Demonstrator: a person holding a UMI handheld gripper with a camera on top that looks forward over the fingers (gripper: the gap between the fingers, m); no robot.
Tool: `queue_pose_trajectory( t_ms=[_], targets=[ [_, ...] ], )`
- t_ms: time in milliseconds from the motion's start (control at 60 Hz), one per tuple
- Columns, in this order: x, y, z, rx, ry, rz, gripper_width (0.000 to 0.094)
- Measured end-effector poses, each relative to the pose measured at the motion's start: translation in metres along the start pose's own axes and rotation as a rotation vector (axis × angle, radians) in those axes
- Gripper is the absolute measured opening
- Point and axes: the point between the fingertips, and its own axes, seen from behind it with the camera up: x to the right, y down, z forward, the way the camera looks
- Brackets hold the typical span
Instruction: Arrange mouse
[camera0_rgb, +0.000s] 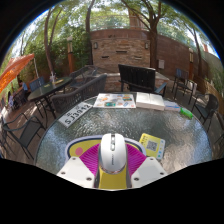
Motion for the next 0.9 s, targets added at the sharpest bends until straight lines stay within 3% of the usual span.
queue_pose_trajectory(
  t_ms=[167, 283, 467, 683, 900],
  targets=[
    [-0.013, 0.045, 0.021, -0.107, -0.017, 0.021, 0.0528],
    [-0.009, 0.02, -0.009, -0.071, 0.016, -0.014, 0.0869],
    [-0.017, -0.017, -0.099, -0.049, 0.058, -0.036, 0.0861],
    [-0.028, -0.026, -0.192, -0.057, 0.107, -0.079, 0.0859],
    [-0.036, -0.025, -0.231, -0.046, 0.122, -0.073, 0.0863]
  ],
)
